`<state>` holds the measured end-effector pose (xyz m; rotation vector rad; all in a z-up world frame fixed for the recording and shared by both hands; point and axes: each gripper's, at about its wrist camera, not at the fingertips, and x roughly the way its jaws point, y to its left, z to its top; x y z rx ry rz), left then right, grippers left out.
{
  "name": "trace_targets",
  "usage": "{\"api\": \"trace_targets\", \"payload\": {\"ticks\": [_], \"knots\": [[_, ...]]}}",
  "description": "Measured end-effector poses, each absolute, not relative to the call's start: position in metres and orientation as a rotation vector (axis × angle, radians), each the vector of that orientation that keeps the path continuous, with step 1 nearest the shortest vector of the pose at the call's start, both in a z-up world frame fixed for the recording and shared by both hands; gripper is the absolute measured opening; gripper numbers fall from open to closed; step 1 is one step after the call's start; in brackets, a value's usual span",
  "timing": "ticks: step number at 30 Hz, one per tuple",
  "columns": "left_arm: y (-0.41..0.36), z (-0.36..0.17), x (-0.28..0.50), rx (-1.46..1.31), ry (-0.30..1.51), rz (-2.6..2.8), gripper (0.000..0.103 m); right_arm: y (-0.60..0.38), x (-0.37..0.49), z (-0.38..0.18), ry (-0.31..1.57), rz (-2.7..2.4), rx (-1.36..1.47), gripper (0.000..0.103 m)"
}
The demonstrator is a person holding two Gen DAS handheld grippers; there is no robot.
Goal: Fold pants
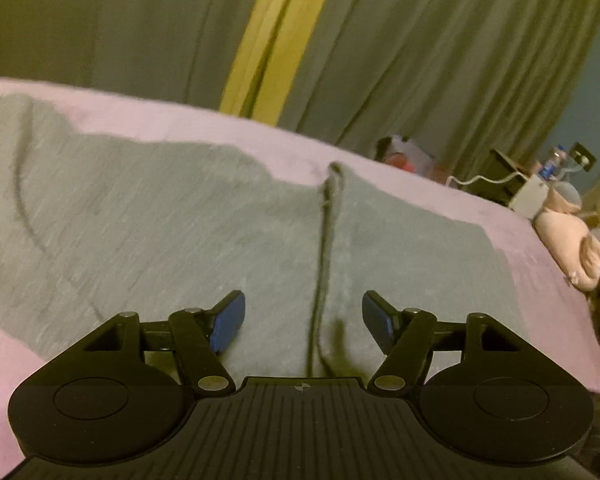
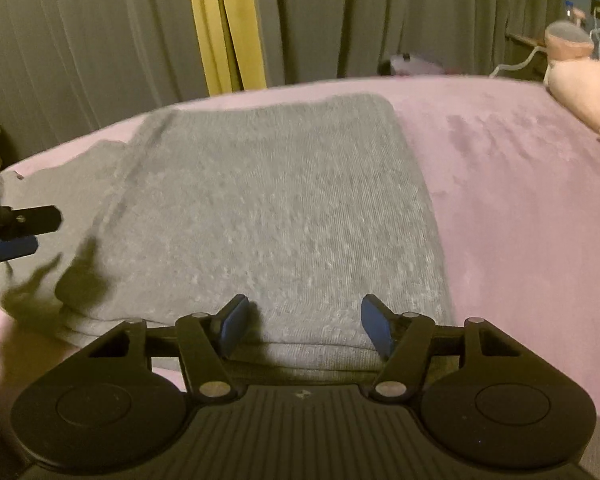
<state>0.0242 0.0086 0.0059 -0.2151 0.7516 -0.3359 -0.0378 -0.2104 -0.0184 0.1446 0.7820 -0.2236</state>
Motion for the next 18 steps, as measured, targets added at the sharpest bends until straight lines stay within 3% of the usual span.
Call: {"api": "trace_targets", "payload": {"ticks": [3, 5, 10, 18], "knots": [[-0.006, 0.008, 0.017, -0.125, 0.698, -0.358, 0.076, -0.207, -0.039, -0.015, 0.720, -0.240, 0.114, 0.068], [-0.017, 0.003, 0.018, -0.071, 0.725, -0.363, 0.079, -0.203, -0.035, -0.017, 0.710, -0.280, 0.063, 0.086], [-0.027, -0.021, 0.030, 0.027, 0.855, -0.273, 0.078, -0.188, -0.016, -0.035, 0.801, -0.319, -0.094, 0.098], [-0.020, -0.012, 0.020, 0.092, 0.810, -0.216, 0.083, -0.188, -0.017, -0.035, 0.809, -0.305, -0.107, 0.099]]}}
